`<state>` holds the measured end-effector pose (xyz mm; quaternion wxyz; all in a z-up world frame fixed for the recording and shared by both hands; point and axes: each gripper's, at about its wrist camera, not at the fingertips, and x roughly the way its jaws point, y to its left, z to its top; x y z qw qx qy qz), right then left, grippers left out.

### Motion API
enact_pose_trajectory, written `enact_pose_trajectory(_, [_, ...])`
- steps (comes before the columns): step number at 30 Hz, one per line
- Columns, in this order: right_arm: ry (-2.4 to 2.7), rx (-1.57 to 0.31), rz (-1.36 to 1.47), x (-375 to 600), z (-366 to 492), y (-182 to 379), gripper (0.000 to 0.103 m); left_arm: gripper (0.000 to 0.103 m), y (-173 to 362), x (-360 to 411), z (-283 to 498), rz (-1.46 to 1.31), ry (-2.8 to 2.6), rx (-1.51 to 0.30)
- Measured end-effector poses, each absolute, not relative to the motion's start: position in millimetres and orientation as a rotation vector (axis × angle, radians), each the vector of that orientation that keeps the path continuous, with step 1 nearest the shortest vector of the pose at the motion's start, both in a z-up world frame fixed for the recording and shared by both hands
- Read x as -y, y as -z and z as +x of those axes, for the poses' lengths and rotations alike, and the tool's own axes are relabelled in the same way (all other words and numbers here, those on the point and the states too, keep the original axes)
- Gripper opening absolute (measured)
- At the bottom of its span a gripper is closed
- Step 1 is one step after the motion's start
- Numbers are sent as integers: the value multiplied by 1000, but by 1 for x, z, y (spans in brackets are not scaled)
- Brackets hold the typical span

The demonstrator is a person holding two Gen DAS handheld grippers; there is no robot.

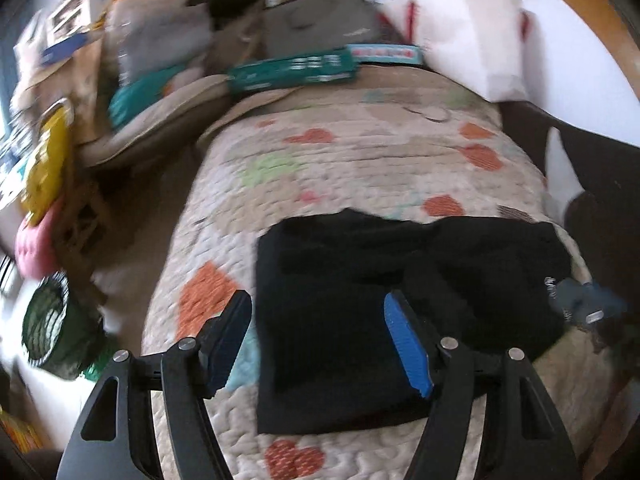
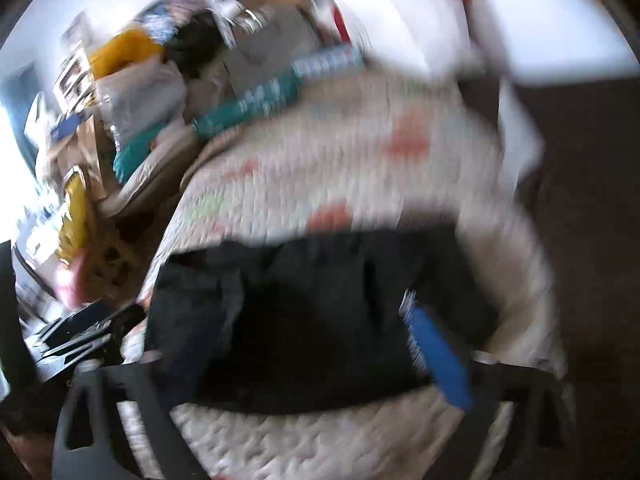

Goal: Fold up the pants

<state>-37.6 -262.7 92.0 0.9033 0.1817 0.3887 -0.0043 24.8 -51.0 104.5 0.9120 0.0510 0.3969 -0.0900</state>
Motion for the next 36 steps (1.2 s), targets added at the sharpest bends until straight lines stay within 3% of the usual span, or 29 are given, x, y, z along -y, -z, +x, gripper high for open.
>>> enact_pose_trajectory(2, [18,-845,458,276,-37,-80,78,68,-111,66,37,104,234,-836])
enact_pose_trajectory(6, [77,-880,561,304,-44,-63,54,69,-126,103,81,97,351,-897])
enact_pose_trajectory(13, [305,-948,719,351,-45,-29,54,69,-112,216,141,202,649,-993])
enact_pose_trajectory(25, [312,-858,686,356,-15,-23,59,70,-22,366,130,535,896,-1206])
enact_pose_trajectory(27, [302,-859,670,355,-12,-24,57,42,-29,364,128,534,882,-1166])
enact_pose_trajectory(28, [287,-857,675,356,-10,-25,53,36,-34,359,129,516,875,-1170])
enact_pose_trajectory(29, [259,-855,698,357,-10,-26,35,33,-38,354,130,480,882,-1173])
enact_pose_trajectory(30, [221,-858,740,359,-9,-26,31,31,-43,347,131,453,886,-1171])
enact_pose_trajectory(36, [61,-779,686,340,-13,-70,25,26,-92,290,123,287,867,-1106])
